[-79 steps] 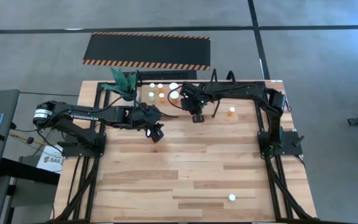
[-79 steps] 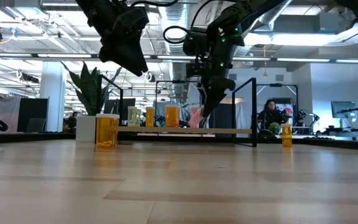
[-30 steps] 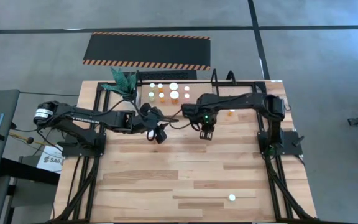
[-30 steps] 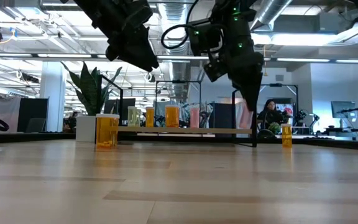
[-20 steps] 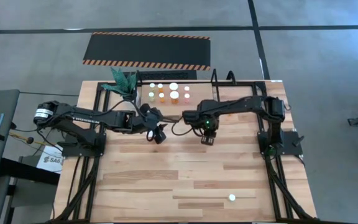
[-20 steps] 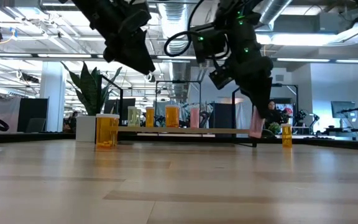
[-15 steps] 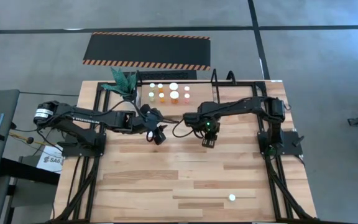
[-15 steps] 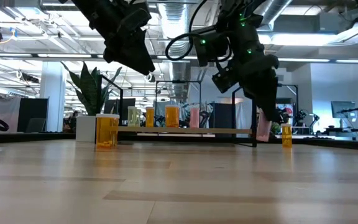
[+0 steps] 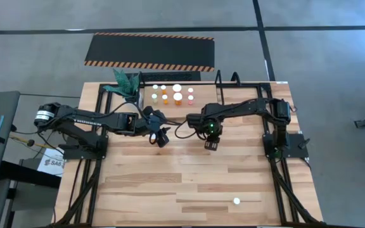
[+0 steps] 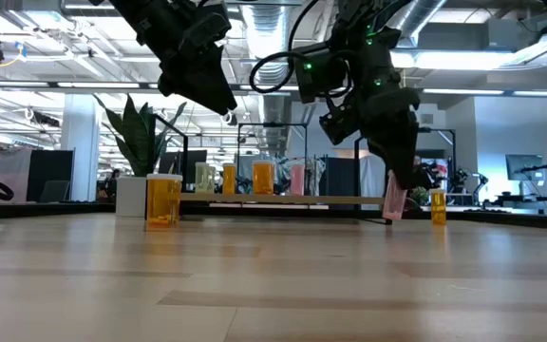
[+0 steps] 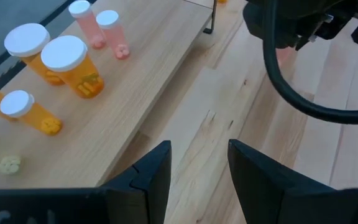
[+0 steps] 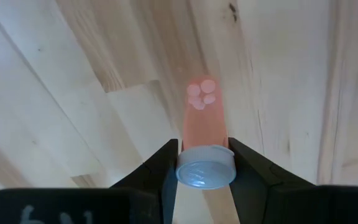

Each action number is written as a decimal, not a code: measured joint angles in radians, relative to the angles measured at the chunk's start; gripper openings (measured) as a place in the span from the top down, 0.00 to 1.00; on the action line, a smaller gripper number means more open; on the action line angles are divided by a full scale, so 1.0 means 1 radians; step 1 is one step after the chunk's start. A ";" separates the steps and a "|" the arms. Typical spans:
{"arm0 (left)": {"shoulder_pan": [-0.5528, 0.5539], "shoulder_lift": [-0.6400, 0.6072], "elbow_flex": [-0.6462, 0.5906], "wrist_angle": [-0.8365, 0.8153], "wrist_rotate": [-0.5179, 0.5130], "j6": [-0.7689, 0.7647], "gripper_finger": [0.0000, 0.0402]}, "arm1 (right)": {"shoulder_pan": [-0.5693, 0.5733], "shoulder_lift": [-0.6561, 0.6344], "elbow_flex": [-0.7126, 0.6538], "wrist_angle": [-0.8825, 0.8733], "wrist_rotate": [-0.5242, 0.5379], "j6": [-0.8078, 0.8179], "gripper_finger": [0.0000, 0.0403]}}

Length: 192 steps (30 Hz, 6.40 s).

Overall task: Pick and place medicine bottles onto shelf by color
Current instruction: Put the pink pill bottle on the shelf aligned with the other pink pill bottle

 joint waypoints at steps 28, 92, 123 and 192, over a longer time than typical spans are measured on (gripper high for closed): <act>0.000 0.000 0.000 -0.001 -0.038 -0.025 0.63 | 0.003 0.000 -0.056 0.010 0.026 -0.103 0.66; 0.023 0.000 0.014 0.047 -0.036 -0.066 0.63 | 0.023 -0.358 -0.387 0.365 0.128 -0.207 0.43; 0.023 0.000 0.016 0.016 -0.036 -0.066 0.63 | 0.020 -0.288 -0.384 0.493 0.047 -0.310 0.43; 0.023 0.000 0.015 -0.128 -0.009 -0.098 0.63 | -0.203 0.051 0.209 0.425 0.177 -0.330 0.64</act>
